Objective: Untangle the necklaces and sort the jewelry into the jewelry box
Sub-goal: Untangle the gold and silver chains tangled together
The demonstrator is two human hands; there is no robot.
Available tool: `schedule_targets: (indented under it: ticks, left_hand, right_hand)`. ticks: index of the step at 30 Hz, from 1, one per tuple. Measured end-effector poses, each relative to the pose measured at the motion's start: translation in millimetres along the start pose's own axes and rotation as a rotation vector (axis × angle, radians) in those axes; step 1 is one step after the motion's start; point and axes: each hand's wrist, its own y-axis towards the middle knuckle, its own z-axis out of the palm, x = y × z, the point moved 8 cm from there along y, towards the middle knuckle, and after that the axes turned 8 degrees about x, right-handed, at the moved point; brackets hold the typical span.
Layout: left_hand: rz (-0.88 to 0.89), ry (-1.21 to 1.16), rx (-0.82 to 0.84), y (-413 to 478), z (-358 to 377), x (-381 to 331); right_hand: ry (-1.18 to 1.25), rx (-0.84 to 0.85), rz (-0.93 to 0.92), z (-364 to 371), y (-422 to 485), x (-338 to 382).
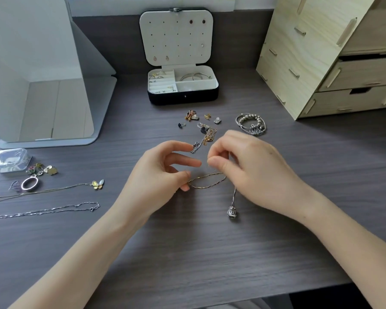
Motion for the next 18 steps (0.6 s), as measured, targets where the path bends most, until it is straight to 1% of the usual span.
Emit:
schedule_targets:
  ticks: [3, 5, 7, 10, 14, 16, 18]
  left_hand:
    - [0.024, 0.110, -0.003, 4, -1, -1]
    - [0.037, 0.142, 0.002, 7, -3, -2]
    - [0.045, 0.163, 0.000, 10, -5, -3]
    - [0.068, 0.188, -0.007, 14, -9, -6]
    - [0.092, 0.212, -0.024, 18, -16, -12]
    - [0.096, 0.207, -0.030, 19, -19, -13]
    - [0.102, 0.195, -0.036, 19, -23, -13]
  right_hand:
    - [0.166, 0.006, -0.025, -15, -3, 4]
    - [0.196, 0.008, -0.048, -18, -8, 11]
    - [0.139, 0.000, -0.105, -16, -17, 24]
    - [-0.021, -0.012, -0.209, 3, -32, 41]
    - [-0.145, 0.015, -0.271, 35, -42, 45]
    - [-0.145, 0.042, -0.279, 38, -43, 41]
    - [-0.084, 0.019, -0.244, 26, -41, 32]
